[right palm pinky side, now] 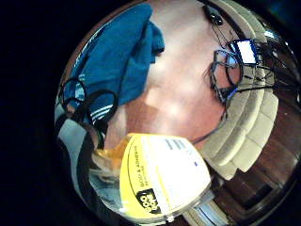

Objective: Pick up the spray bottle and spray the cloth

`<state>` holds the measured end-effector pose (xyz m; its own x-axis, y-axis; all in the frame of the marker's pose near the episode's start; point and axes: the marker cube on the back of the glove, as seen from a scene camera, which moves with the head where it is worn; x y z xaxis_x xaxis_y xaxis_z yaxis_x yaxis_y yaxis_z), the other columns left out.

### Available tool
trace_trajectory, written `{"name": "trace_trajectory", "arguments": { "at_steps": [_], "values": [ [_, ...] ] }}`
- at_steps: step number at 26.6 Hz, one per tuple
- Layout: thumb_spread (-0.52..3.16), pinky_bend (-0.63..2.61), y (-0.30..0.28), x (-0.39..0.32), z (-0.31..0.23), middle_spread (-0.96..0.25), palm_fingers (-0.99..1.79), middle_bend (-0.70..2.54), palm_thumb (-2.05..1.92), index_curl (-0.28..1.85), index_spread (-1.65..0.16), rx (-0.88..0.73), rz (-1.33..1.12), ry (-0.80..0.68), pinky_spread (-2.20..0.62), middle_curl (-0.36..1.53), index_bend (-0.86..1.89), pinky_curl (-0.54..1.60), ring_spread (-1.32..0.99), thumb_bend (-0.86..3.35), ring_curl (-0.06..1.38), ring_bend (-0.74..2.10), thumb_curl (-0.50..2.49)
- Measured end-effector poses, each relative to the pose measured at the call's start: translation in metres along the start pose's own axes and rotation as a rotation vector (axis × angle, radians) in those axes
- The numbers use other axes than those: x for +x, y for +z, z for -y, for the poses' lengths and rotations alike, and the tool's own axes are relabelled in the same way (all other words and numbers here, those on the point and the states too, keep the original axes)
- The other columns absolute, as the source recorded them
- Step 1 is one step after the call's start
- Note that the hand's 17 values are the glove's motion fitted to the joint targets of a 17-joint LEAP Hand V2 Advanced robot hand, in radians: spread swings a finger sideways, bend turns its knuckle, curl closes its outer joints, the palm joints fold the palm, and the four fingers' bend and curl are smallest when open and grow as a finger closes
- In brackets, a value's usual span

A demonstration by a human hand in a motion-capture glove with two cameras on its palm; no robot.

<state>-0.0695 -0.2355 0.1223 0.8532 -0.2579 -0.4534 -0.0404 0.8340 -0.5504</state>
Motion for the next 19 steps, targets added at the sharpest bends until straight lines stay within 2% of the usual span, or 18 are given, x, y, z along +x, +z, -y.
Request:
{"name": "trace_trajectory", "arguments": {
  "at_steps": [9, 15, 19],
  "values": [
    [0.29, 0.45, 0.039, -0.032, 0.012, -0.21, 1.36, 0.59, 0.9, 0.59, -0.24, -0.113, -0.172, -0.043, -0.3, 0.56, 0.42, 0.41, -0.21, -0.03, 0.49, 0.66, 0.79],
    [0.3, 0.45, 0.055, -0.027, 0.017, -0.21, 1.36, 0.59, 0.9, 0.59, -0.24, -0.174, -0.353, -0.082, -0.3, 0.55, 0.42, 0.41, -0.2, -0.03, 0.49, 0.66, 0.8],
    [0.3, 0.45, 0.065, -0.04, 0.018, -0.21, 1.36, 0.59, 0.9, 0.59, -0.24, -0.193, -0.272, -0.027, -0.3, 0.55, 0.42, 0.41, -0.2, -0.03, 0.49, 0.66, 0.81]
  ]
}}
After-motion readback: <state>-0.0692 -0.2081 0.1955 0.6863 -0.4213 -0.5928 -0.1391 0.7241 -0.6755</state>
